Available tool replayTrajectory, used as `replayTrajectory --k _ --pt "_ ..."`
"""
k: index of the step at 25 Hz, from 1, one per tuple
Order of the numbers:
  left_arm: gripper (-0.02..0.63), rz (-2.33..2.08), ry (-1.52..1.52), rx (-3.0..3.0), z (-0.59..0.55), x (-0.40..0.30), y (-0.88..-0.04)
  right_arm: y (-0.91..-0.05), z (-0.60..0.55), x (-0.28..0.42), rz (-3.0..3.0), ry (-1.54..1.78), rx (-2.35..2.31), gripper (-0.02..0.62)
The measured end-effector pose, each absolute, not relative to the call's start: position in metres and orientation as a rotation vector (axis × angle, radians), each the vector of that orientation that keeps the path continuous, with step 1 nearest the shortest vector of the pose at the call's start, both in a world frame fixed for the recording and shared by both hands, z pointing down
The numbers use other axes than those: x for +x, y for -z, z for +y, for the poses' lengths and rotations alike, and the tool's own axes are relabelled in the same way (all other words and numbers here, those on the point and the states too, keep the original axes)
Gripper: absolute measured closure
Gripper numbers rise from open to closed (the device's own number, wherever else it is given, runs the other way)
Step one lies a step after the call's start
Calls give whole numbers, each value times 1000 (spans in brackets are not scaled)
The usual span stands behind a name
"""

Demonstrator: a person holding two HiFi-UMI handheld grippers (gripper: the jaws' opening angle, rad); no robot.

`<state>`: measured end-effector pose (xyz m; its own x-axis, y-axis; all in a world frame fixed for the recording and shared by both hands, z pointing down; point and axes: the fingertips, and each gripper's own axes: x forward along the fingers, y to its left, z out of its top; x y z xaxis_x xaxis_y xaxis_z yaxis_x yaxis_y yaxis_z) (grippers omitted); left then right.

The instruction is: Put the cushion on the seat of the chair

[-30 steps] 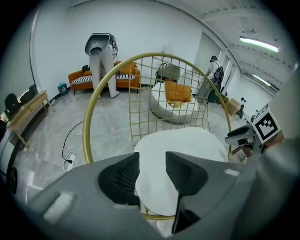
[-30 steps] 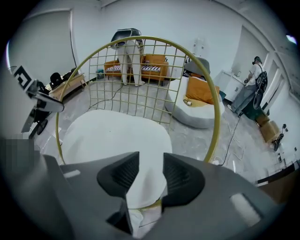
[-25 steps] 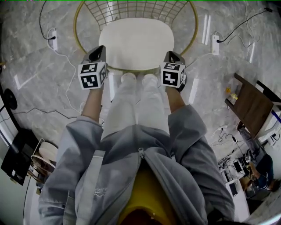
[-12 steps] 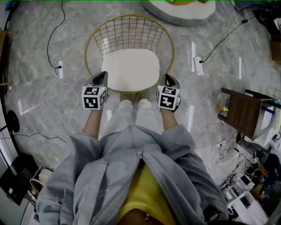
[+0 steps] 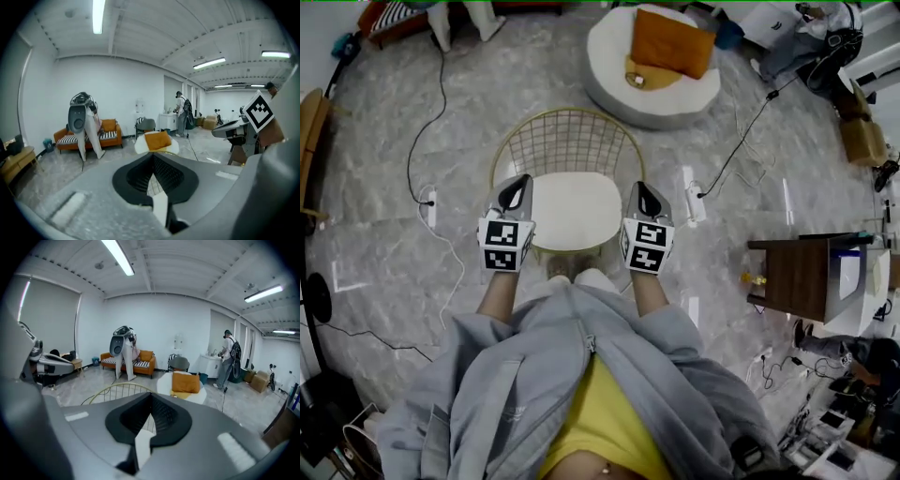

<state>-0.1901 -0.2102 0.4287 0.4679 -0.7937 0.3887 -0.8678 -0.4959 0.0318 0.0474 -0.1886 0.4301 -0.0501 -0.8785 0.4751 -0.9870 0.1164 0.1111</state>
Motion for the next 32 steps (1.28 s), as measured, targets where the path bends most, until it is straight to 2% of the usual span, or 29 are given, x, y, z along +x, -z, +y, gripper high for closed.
replayTrajectory --k 8,14,32 --pt "597 -1612 -168 2626 -217 -187 -295 -301 -205 12 -2233 -67 1865 596" --pt "597 -1582 -70 2672 -210 -159 -247 -247 -197 9 -2344 17 1838 595" --pt "597 -1655 -31 2683 -191 -137 -217 -223 -186 12 -2472 66 1781 595"
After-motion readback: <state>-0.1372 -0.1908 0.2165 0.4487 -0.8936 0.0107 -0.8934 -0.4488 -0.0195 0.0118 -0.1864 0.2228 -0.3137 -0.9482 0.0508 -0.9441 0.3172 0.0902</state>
